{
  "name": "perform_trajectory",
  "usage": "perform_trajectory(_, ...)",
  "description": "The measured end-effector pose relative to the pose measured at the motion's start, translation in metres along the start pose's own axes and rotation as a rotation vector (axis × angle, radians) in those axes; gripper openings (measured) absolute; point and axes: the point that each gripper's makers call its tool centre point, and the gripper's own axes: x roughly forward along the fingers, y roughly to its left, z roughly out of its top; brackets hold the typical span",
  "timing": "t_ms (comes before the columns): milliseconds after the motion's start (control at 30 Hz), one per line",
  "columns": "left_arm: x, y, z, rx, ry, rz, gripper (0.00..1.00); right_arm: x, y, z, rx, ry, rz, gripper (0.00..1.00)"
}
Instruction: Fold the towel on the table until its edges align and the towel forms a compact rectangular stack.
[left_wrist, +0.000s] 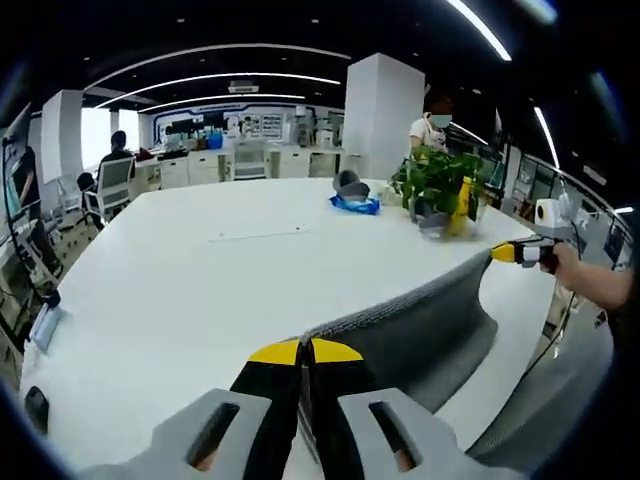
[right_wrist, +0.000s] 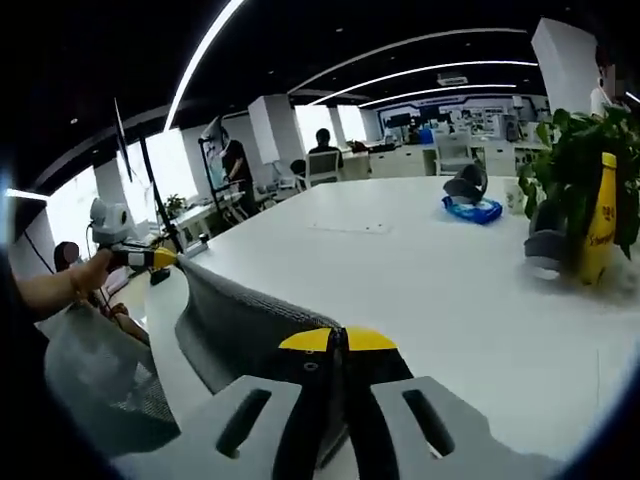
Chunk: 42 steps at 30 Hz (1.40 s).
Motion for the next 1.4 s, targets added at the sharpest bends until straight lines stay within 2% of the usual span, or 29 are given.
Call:
perform_trajectory(300,0.009,0.001,-0.011,-0.011,0.029,-0.008,0.02,0.006,-0.003,-0.011,0.011,0.039,-0.003,0.0)
perform_trajectory(800,0.026,0.007,-0.025,-0.029,0.06,-0.008,0.02,0.025,-0.018,-0.019,-0.004,0.093,0.009,0.0)
perform_trajectory(933,0.031,0.009,-0.03,-0.018,0.055,0.001,0.02,0.028,-0.022,-0.022,-0.006,0.106,0.008,0.0)
perform_trajectory(1133,0.035,0.011,-0.036,-0.061,0.026,-0.012,0.02,0.029,-0.024,-0.026,-0.039,0.133,0.009,0.0)
perform_trajectory(1267,0.039,0.009,-0.033,0.005,0.018,-0.01,0.02,0.031,-0.026,-0.029,-0.047,0.142,-0.005,0.0)
perform_trajectory(1400,0.044,0.009,-0.037,0.045,0.024,0.0,0.02,0.032,-0.025,-0.034,-0.052,0.145,-0.02,0.0)
